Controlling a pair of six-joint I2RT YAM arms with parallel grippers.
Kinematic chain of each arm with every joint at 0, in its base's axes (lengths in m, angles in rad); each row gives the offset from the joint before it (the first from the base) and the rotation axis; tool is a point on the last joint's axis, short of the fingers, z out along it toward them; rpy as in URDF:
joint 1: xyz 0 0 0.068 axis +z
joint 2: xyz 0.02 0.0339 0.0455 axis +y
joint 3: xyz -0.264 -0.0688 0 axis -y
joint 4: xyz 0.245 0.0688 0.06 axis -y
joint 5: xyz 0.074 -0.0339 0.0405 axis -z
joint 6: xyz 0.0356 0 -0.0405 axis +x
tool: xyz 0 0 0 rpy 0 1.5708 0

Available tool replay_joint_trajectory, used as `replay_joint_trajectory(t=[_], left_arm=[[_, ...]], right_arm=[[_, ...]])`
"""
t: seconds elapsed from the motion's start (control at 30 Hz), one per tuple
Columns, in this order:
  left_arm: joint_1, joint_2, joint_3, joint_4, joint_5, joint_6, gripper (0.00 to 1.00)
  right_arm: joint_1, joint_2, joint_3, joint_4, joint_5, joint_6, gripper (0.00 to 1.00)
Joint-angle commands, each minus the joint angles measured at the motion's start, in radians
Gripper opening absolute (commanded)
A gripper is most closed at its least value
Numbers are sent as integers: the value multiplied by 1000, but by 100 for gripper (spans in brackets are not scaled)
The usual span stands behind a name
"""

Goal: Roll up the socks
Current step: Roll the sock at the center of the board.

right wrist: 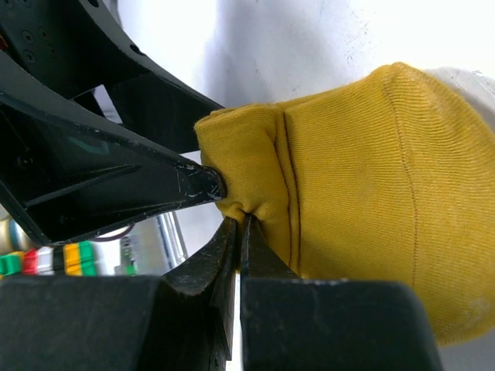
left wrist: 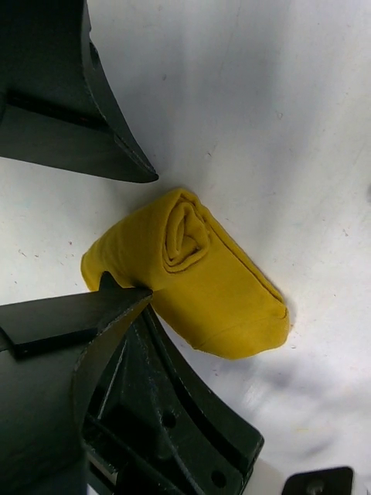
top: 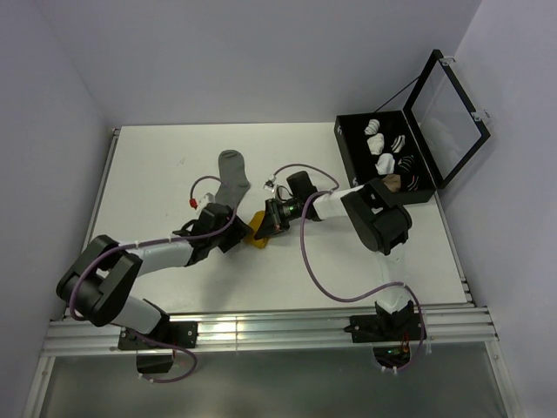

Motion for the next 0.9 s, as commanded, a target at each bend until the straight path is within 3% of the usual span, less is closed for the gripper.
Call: replay_joint_trajectory(t=[0.0,0.2,0.3,0.37,0.53,0.6,0.7,0.73,0.87], left_arm=[[-7,22,22,39,-36,-2,62],[-12,63,34,25,-36,-2,53],[-13,80,38,21,-31,-7,42],[-18,83,41,8,-31,-5,34],[-23,83,78,-44,-39,12,7],[-24,86,101,-68,-37,18,1],[-29,89,127,-117,-42,33,0],[-29,89,133,-136,-41,38,0],[-30,97,163,-182,-33,50,0]], right_arm=[[-5,82,-9,-73,82,-10,0],[-22,54,-30,-50,108,5,0],[-22,17,-47,-55,150,-5,0],[-20,-31,-73,-44,194,-13,6],[0,-180,-162,-15,340,-65,33],[22,-279,-206,19,439,-74,38],[67,-419,-332,94,565,-113,48],[81,-456,-352,120,664,-131,60],[200,-580,-413,154,919,-251,66]])
